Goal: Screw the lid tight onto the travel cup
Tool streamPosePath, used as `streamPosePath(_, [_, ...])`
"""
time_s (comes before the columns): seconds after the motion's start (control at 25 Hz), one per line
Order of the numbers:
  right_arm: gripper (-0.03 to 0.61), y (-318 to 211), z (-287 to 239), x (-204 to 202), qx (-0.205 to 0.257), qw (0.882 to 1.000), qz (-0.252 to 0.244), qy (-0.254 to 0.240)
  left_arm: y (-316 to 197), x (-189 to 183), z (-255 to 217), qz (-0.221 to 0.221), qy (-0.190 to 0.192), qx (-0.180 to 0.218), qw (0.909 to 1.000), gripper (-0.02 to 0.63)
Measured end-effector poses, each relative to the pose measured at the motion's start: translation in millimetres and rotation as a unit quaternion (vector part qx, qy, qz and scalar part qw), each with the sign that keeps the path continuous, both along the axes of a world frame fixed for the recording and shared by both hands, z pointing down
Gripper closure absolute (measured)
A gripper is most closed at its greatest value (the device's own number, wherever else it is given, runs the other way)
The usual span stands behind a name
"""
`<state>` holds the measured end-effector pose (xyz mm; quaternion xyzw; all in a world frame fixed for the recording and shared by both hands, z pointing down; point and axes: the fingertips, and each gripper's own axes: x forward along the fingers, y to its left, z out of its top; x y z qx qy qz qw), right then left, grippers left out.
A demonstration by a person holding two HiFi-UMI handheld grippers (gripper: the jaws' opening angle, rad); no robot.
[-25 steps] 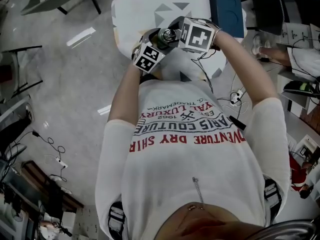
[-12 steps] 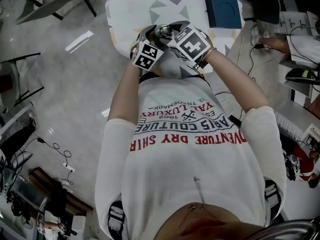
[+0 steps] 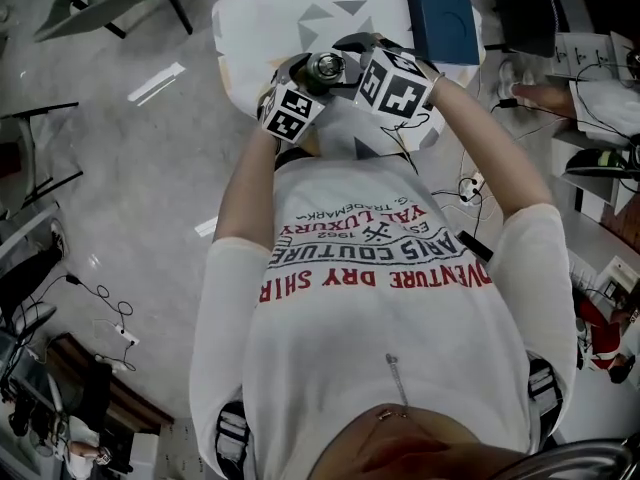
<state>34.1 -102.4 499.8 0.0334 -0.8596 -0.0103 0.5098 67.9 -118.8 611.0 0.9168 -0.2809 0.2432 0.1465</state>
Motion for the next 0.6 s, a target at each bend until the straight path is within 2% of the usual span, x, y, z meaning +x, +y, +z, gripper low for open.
streamPosePath(0.12, [0.29,1.0,-6.7,-6.4,0.056,0.991,-0.123,0.019,0.1,0.5,-1.4,-0.002,0.0,0.003,1.0,0.229])
streamPosePath(0.24, [0.291,5.5,0.4,-3.9,0.061,0.974,-0.212,0.059,1.0,0.1,-2.1,-0.002,-0.001,0.002,1.0,0.229])
streamPosePath(0.52, [0.291,3.5,12.9,-1.3,0.011,0.957,-0.275,0.089,-0.3,0.7,-0.2,-0.001,-0.002,0.003,1.0,0.229])
streamPosePath(0.6, [0.324,4.6,13.1,-2.7,0.005,0.955,-0.283,0.087,0.1,0.6,-0.4,-0.001,-0.002,0.004,1.0,0.229])
